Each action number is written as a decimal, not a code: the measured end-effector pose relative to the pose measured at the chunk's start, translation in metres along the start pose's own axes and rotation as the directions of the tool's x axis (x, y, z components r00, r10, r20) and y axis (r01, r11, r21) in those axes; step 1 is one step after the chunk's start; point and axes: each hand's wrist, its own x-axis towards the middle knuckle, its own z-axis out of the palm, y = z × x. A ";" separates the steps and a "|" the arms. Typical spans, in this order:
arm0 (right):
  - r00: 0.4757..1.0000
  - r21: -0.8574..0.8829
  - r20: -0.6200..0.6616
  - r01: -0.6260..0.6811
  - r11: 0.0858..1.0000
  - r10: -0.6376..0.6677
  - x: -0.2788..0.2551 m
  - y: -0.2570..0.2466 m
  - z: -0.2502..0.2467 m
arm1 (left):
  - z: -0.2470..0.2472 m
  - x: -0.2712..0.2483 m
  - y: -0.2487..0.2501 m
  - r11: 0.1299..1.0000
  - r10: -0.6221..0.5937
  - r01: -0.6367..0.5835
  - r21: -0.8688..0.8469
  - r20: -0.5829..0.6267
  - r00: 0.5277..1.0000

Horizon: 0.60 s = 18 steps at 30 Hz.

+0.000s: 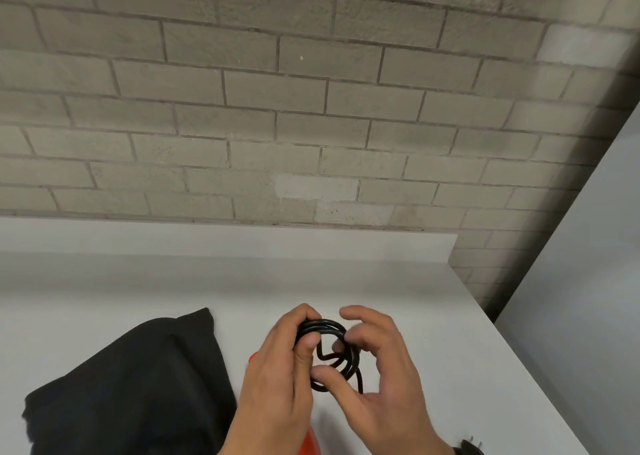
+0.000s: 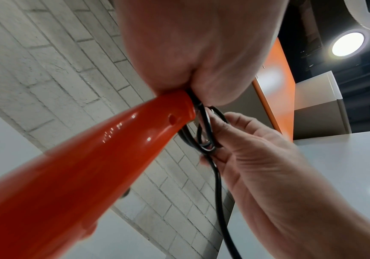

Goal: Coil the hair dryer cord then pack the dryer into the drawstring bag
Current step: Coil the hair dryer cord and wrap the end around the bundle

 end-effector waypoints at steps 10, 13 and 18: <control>0.999 -0.487 -0.041 -0.036 0.873 0.018 -0.004 -0.008 0.017 | 0.005 0.001 0.000 0.998 0.035 -0.034 0.056 -0.009 0.999; 0.974 -0.344 -0.083 -0.228 0.911 0.212 -0.005 -0.019 0.017 | 0.006 0.001 -0.002 0.999 0.032 -0.031 0.040 -0.029 0.999; 0.757 0.147 0.234 -0.648 0.747 0.611 0.012 -0.027 0.000 | 0.007 0.003 -0.008 0.993 0.067 -0.059 0.102 -0.069 0.995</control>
